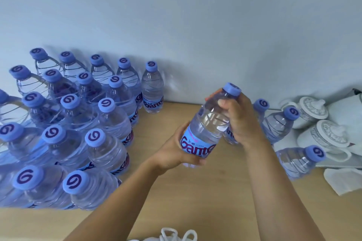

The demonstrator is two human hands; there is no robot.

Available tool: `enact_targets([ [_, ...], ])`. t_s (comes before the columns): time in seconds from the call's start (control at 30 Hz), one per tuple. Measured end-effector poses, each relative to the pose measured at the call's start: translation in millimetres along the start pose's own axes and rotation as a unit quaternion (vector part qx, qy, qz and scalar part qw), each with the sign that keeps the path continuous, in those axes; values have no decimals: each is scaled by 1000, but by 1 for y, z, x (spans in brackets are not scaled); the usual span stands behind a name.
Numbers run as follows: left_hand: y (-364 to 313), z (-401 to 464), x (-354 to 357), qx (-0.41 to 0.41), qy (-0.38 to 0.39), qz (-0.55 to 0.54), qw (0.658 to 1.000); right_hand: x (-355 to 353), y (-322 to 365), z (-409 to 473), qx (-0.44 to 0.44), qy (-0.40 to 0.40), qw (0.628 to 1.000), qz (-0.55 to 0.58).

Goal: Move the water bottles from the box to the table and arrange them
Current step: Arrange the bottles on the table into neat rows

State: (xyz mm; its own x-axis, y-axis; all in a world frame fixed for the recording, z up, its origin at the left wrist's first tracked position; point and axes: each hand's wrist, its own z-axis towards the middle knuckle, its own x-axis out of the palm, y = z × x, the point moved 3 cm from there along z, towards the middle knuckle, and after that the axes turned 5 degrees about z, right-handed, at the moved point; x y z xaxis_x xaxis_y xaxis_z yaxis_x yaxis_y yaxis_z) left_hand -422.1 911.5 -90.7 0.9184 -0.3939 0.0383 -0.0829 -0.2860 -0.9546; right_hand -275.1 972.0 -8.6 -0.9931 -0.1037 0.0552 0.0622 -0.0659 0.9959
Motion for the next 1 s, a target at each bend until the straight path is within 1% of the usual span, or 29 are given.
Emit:
enact_targets([
  [0.03,-4,-4,1,3,14,-23,1000,5,6,3,-5,6,999,38],
  [0.07,-8,-7,2,5,10,-25,1000,11,12,4,-3,1,998,66],
  [0.1,-10,-10,3,7,-13,-24,1000,14,13,6,0,-13,998,69],
  [0.13,-11,-12,3,4,-54,-19,998,17,14,7,6,-28,999,42],
  [0.2,-7,-15,0,-7,-154,-12,988,21,11,11,15,-35,994,-103],
  [0.23,-6,-16,-2,-11,-188,-10,982,24,7,12,25,-35,984,-172],
  [0.27,-3,-17,-5,-18,-205,-11,979,27,4,13,40,-29,976,-214],
  [0.37,6,-20,-12,-35,-214,-29,976,40,-4,21,75,21,959,-271],
  [0.47,11,-23,-15,-37,-240,-72,967,56,-7,29,87,64,955,-277],
  [0.53,16,-20,-19,-36,-288,-93,952,67,-12,33,78,62,956,-275],
  [0.6,22,-16,-26,-40,-372,-105,921,79,-18,37,61,44,957,-282],
  [0.63,25,-15,-28,-60,-401,-110,907,86,-22,38,51,36,956,-285],
  [0.67,32,-13,-29,-86,-410,-116,901,92,-26,41,41,34,956,-290],
  [0.7,38,-10,-29,-106,-401,-123,901,98,-29,44,34,30,954,-295],
  [0.8,57,0,-32,-120,-380,-141,906,113,-41,54,29,29,950,-309],
  [0.9,61,8,-47,-144,-422,-141,884,127,-51,62,23,38,947,-319],
  [1.0,62,16,-52,-160,-444,-154,868,140,-56,68,9,49,942,-332],
])
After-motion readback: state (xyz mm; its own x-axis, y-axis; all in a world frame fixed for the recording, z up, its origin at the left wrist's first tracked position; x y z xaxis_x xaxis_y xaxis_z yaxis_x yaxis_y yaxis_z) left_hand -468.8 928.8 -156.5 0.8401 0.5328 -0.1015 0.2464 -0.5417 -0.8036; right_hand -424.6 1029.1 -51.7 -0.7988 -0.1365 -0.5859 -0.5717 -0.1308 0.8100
